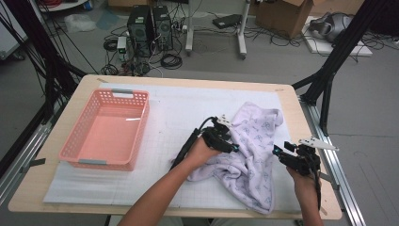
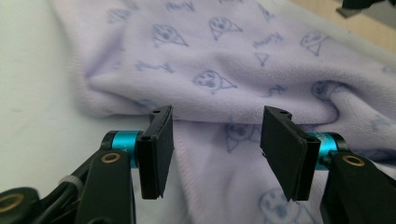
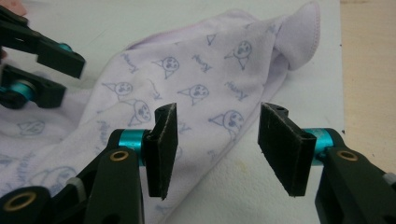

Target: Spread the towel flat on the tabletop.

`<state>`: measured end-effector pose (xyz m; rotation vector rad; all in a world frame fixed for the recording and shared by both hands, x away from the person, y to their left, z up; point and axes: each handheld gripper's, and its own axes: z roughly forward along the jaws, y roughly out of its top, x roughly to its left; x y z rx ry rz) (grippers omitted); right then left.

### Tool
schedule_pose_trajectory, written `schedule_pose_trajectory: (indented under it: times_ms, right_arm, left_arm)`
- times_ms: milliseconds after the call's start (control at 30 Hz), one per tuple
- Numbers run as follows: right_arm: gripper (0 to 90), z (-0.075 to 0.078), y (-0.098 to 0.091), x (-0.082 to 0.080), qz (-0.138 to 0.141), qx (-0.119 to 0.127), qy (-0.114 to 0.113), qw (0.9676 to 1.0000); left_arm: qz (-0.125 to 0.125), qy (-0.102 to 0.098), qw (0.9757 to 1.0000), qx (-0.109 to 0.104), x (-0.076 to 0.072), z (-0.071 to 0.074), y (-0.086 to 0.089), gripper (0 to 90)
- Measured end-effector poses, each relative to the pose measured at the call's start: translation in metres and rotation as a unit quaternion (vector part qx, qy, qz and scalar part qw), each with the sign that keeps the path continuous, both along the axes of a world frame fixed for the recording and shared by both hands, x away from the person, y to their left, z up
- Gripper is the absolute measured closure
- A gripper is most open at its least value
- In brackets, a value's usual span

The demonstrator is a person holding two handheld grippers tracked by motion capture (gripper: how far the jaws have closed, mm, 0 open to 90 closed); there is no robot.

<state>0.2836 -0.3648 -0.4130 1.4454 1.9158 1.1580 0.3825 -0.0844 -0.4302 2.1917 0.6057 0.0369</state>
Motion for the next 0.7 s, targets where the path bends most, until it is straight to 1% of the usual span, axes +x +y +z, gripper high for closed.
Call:
schedule_pose_trajectory:
  times_ms: [67, 100, 133, 167, 200, 233, 267, 300, 333, 367, 400, 433, 500, 533, 567, 600, 633, 700]
  right_arm:
    - [47.1, -0.002, -0.001, 0.0, 0.0, 0.0, 0.002, 1.0]
    - [47.1, -0.002, -0.002, 0.0, -0.001, 0.002, 0.003, 1.0]
    - [47.1, -0.003, -0.002, 0.0, -0.002, 0.004, 0.003, 1.0]
    - [47.0, -0.003, -0.003, 0.0, -0.002, 0.005, 0.003, 1.0]
    - [47.0, -0.003, -0.003, 0.0, -0.003, 0.005, 0.004, 1.0]
    - [47.0, -0.004, -0.003, 0.0, -0.003, 0.006, 0.005, 1.0]
    - [46.9, -0.004, -0.003, 0.001, -0.002, 0.006, 0.005, 1.0]
    - [47.0, -0.004, -0.002, 0.001, -0.003, 0.008, 0.006, 0.9999]
    - [47.0, -0.005, -0.001, 0.002, -0.003, 0.008, 0.006, 0.9999]
    - [47.0, -0.005, -0.001, 0.002, -0.001, 0.006, 0.007, 1.0]
    - [47.0, -0.006, 0.001, 0.002, -0.001, 0.006, 0.008, 1.0]
    - [47.1, -0.006, 0.002, 0.002, 0.0, 0.005, 0.008, 1.0]
    - [47.2, -0.008, 0.003, 0.003, 0.0, 0.004, 0.011, 0.9999]
    - [47.3, -0.008, 0.003, 0.003, -0.001, 0.006, 0.012, 0.9999]
    - [47.3, -0.008, 0.003, 0.003, -0.001, 0.005, 0.011, 0.9999]
    - [47.4, -0.009, 0.003, 0.003, -0.002, 0.006, 0.011, 0.9999]
    - [47.5, -0.009, 0.002, 0.002, -0.006, 0.009, 0.011, 0.9999]
    - [47.8, -0.009, 0.001, 0.002, -0.008, 0.012, 0.008, 0.9999]
  left_arm:
    - [-0.011, 0.001, 0.9997, 0.02, -0.002, -0.007, -0.007, 44.2]
    - [-0.015, -0.003, 0.9995, 0.028, -0.003, -0.01, -0.01, 44.5]
    - [-0.017, -0.017, 0.9991, 0.036, -0.005, -0.009, -0.012, 43.8]
    - [-0.02, -0.025, 0.9986, 0.043, -0.007, -0.009, -0.014, 44.7]
    - [-0.027, -0.035, 0.9977, 0.052, -0.008, -0.008, -0.014, 46.1]
    - [-0.03, -0.045, 0.9968, 0.059, -0.011, -0.008, -0.015, 49.4]
    - [-0.039, -0.056, 0.9957, 0.063, -0.012, -0.008, -0.016, 54.0]
    - [-0.046, -0.063, 0.9948, 0.065, -0.014, -0.007, -0.017, 62.6]
    - [-0.052, -0.061, 0.9947, 0.065, -0.014, -0.006, -0.016, 70.9]
    - [-0.057, -0.059, 0.9947, 0.062, -0.014, -0.007, -0.015, 86.8]
    - [-0.057, -0.053, 0.9951, 0.06, -0.012, -0.007, -0.014, 86.9]
    - [-0.052, -0.046, 0.9963, 0.051, -0.01, -0.007, -0.012, 87.5]
    - [-0.042, -0.035, 0.9979, 0.035, -0.007, -0.005, -0.006, 88.0]
    - [-0.03, -0.034, 0.9988, 0.016, -0.005, -0.002, -0.002, 88.1]
    - [-0.017, -0.033, 0.9993, -0.005, -0.004, 0.001, 0.003, 88.1]
    - [-0.006, -0.031, 0.9991, -0.027, -0.002, 0.005, 0.009, 88.1]
    - [0.005, -0.024, 0.9986, -0.046, 0.0, 0.008, 0.015, 88.1]
    - [0.022, -0.024, 0.9975, -0.063, 0.006, 0.013, 0.029, 88.1]
